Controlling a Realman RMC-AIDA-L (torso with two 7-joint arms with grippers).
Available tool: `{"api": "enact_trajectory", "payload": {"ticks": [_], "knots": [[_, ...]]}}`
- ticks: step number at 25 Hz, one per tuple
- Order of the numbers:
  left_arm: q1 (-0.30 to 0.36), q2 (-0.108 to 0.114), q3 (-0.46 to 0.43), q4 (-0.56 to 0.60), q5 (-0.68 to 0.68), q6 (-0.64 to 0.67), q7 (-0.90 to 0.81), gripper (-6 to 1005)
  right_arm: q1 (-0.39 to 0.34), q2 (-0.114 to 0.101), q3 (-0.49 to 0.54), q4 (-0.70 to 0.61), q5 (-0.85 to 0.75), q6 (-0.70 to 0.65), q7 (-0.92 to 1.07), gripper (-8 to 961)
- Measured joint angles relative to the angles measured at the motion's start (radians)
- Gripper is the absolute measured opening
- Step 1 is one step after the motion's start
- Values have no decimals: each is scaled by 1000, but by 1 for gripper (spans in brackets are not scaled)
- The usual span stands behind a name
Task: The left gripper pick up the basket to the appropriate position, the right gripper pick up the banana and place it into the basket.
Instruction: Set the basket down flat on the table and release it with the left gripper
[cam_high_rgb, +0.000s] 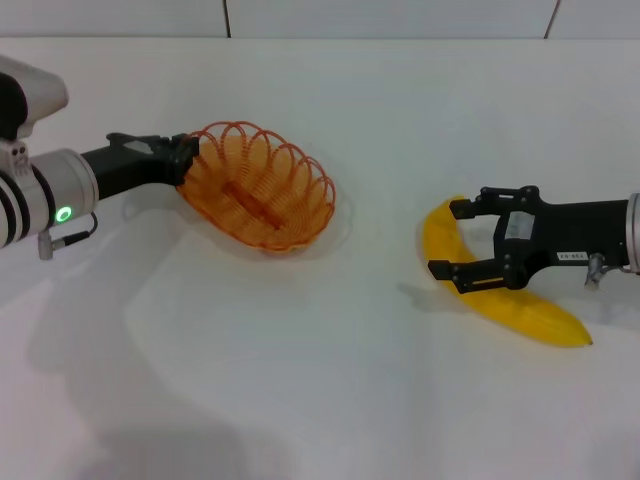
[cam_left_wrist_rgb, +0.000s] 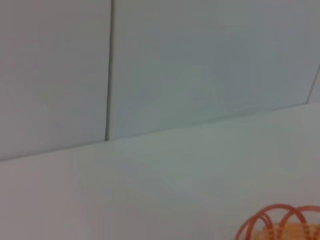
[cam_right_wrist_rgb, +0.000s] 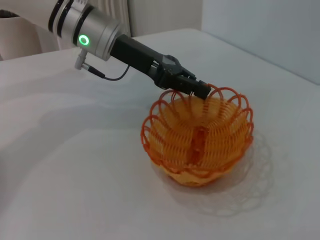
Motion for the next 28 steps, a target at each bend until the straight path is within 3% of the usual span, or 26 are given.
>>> {"api": "enact_trajectory", "payload": {"ticks": [18, 28], "knots": [[22, 1, -3, -1, -52, 9, 45, 93, 7, 0, 0, 17, -7, 0, 3, 893], [56, -2, 2, -36, -164, 24, 84, 93, 7, 0, 0, 13, -19, -1, 14, 894]]}}
